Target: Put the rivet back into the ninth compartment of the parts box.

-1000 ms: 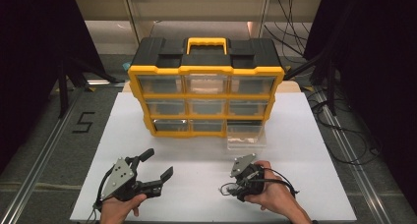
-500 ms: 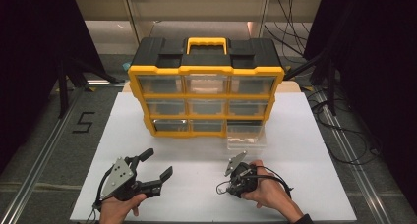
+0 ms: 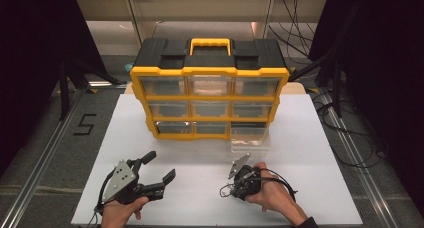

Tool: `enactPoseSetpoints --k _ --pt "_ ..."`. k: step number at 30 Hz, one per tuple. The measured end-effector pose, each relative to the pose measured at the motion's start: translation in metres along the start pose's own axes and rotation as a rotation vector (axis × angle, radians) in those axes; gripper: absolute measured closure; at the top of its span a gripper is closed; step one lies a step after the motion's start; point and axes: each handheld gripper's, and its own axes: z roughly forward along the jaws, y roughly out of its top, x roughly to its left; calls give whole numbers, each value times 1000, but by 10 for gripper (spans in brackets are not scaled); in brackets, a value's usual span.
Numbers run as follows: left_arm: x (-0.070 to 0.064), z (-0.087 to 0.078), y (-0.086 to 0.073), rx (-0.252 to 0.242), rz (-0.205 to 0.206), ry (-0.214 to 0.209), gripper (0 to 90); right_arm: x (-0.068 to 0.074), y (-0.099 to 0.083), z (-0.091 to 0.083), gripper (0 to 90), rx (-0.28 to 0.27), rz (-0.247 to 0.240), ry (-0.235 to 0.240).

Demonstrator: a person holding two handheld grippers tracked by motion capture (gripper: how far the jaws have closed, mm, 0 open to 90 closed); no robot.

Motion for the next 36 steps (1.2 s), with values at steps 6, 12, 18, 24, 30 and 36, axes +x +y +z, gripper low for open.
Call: enactPoseSetpoints --k 6,12,18,24,30,36 --pt "0 0 0 1 -2 1 162 2 4 3 672 5 12 7" --pt "1 0 0 1 -1 1 162 1 7 5 704 7 21 -1" --pt "1 0 0 1 -1 1 162 3 11 6 747 26 26 -24" --pt "0 0 0 -2 -2 0 162 2 13 6 753 47 22 -45" --pt "1 -1 1 -6 -2 1 163 3 13 6 754 39 49 -31" --pt "1 -1 1 -8 -2 3 163 3 14 0 753 20 53 -19"
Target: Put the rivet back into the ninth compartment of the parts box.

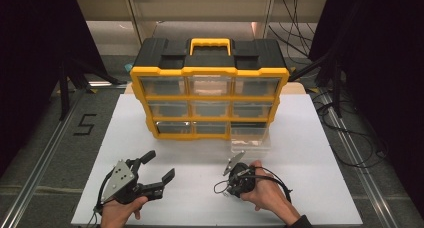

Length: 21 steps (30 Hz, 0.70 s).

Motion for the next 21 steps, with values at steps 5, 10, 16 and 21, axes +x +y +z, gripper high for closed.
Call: enactPoseSetpoints --k 5,10,16,21 --pt "2 1 0 -12 17 -9 162 -2 0 -14 754 -29 2 -21" --pt "2 1 0 -17 21 -11 163 -5 1 -26 754 -67 8 -41" --pt "0 0 0 0 5 2 162 -8 3 -44 753 -111 4 -61" --pt "1 0 0 1 8 4 162 -12 4 -63 754 -163 -1 -77"
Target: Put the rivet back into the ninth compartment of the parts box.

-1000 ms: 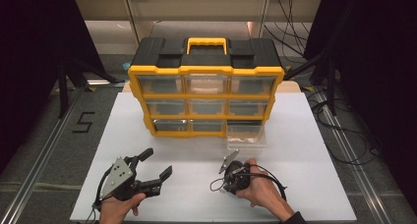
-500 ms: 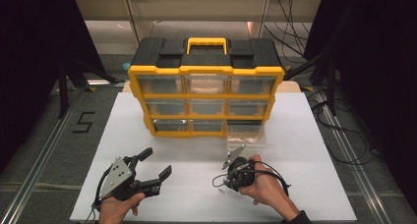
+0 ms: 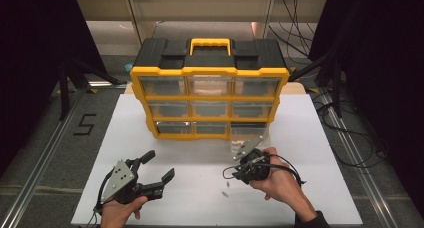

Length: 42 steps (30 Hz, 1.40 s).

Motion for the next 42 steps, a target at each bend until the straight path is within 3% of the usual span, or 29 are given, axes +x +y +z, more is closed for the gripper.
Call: enactPoseSetpoints --k 7,8,17,24,27,28,33,34,42 --pt "0 0 0 5 -3 1 162 -6 7 -16 754 -39 -3 -26" --pt "0 0 0 4 1 1 161 -8 12 -21 754 -55 -10 -53" --pt "0 0 0 3 4 2 162 -18 24 -38 754 -105 -6 -69" --pt "0 0 0 0 7 2 161 -28 23 -44 754 -136 15 -107" --pt "0 0 0 -1 9 2 161 -33 23 -46 754 -138 10 -102" --pt "0 0 0 0 10 2 162 -34 22 -47 754 -137 33 -106" --pt "0 0 0 -1 4 1 161 -46 18 -49 754 -167 28 -138" --pt "0 0 0 -1 4 1 161 -47 18 -50 754 -162 46 -138" --pt "0 0 0 0 6 3 161 -60 20 -51 753 -163 56 -159"
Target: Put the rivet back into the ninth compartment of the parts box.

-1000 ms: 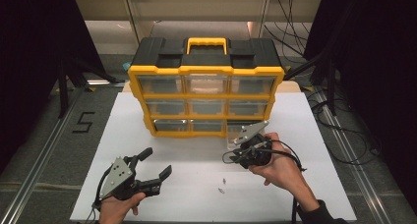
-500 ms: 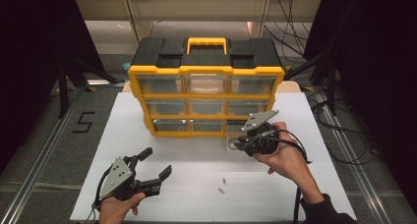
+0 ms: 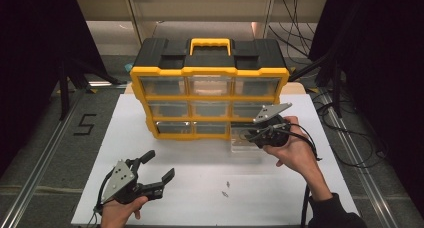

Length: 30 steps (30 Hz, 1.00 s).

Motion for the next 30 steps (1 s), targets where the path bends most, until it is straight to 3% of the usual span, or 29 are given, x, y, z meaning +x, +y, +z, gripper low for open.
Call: enactPoseSetpoints --k 11,13,17,20,21,24,27,30 --pt "0 0 0 1 -5 0 161 -12 -7 17 753 18 17 -29" --pt "0 0 0 2 -4 1 161 -14 -9 19 753 47 34 -24" --pt "0 0 0 1 -1 -1 161 -16 -12 26 746 38 33 -28" --pt "1 0 0 -1 0 0 161 -18 -14 29 550 26 44 -42" --pt "1 0 0 -2 -1 1 161 -18 -14 29 510 18 59 -40" --pt "0 0 0 -8 -7 -3 161 -15 -11 27 398 -10 45 -42" --pt "1 0 0 0 -3 2 161 -12 -9 23 353 -10 36 -38" --pt "1 0 0 -2 -8 3 161 -4 -6 13 306 -66 34 -35"
